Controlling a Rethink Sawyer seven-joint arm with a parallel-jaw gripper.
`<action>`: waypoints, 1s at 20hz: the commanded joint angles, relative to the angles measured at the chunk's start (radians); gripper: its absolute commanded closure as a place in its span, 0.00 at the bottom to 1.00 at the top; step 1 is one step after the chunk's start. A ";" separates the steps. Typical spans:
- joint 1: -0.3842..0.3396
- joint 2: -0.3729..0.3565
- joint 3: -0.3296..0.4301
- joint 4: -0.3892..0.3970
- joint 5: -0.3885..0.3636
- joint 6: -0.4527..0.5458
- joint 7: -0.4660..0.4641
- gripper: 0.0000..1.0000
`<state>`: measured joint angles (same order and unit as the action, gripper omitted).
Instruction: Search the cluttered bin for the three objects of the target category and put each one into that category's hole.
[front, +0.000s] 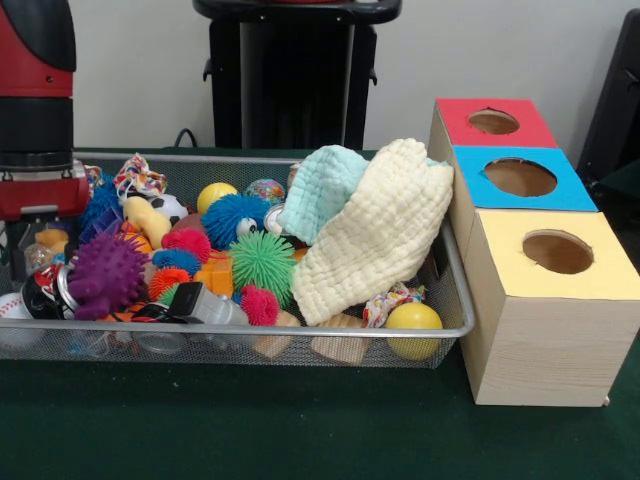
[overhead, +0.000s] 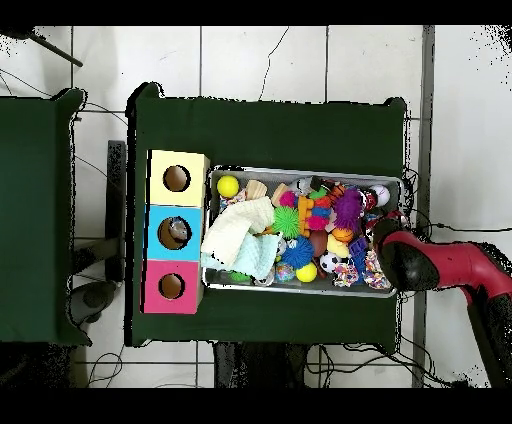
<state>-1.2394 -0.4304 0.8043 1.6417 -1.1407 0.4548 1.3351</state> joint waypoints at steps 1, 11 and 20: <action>0.020 0.060 0.015 -0.098 -0.070 -0.032 -0.289 0.00; 0.040 0.101 -0.032 -0.117 -0.103 -0.052 -0.234 0.00; 0.058 0.114 -0.083 -0.110 -0.104 -0.045 -0.177 0.00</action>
<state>-1.2196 -0.3894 0.7827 1.6005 -1.1401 0.4519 1.3351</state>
